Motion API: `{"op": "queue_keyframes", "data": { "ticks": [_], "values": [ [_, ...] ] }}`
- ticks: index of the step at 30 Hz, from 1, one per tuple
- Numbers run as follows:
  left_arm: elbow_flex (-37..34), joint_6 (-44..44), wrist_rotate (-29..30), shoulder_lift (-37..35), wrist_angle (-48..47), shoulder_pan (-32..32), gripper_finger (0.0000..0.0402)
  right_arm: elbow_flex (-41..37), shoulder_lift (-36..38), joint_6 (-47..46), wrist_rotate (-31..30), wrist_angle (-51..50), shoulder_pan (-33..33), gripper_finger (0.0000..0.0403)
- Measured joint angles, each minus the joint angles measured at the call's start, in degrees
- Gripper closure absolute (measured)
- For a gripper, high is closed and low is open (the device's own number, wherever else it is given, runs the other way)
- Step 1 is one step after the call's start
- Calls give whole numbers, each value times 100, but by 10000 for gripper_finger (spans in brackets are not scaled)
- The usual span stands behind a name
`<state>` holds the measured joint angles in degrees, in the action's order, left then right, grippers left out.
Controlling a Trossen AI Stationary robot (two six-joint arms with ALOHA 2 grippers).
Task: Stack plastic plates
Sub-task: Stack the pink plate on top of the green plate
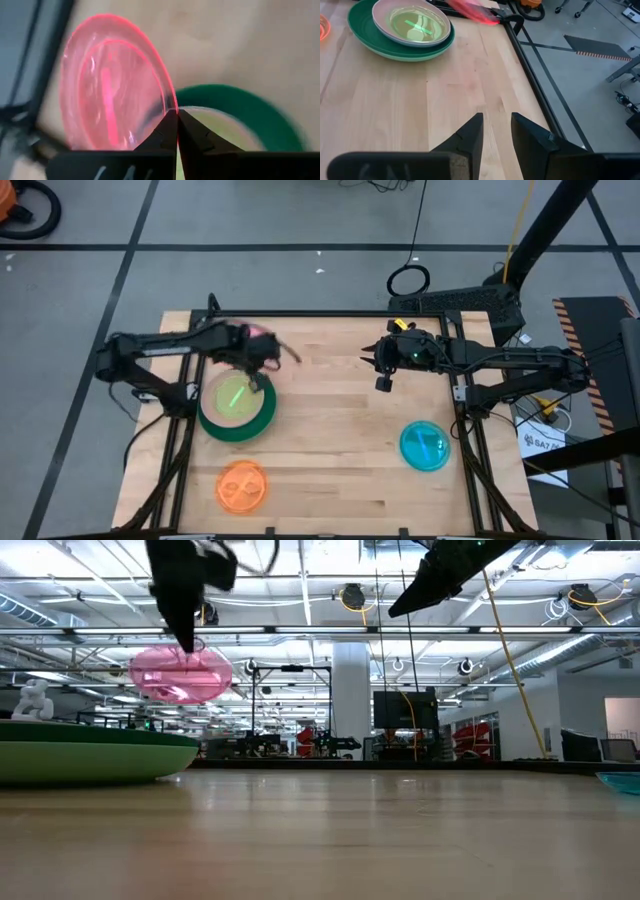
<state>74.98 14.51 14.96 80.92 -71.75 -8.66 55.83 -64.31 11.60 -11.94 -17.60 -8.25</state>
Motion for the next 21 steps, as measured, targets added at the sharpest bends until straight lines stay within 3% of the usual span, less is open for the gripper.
{"op": "queue_keyframes", "data": {
  "ticks": [10, 16, 21],
  "values": [
    [-71, 1534, -551, -152, -653, 2613, 398, 0, 0, -24, 0, 67, -2, 310],
    [-258, 2802, -631, -148, -1209, 3518, 398, 0, 0, -20, 0, 145, 0, 310],
    [-644, 3123, -493, -148, -1085, 3895, 398, 0, 0, -11, 0, 285, 0, 310]
  ]
}}
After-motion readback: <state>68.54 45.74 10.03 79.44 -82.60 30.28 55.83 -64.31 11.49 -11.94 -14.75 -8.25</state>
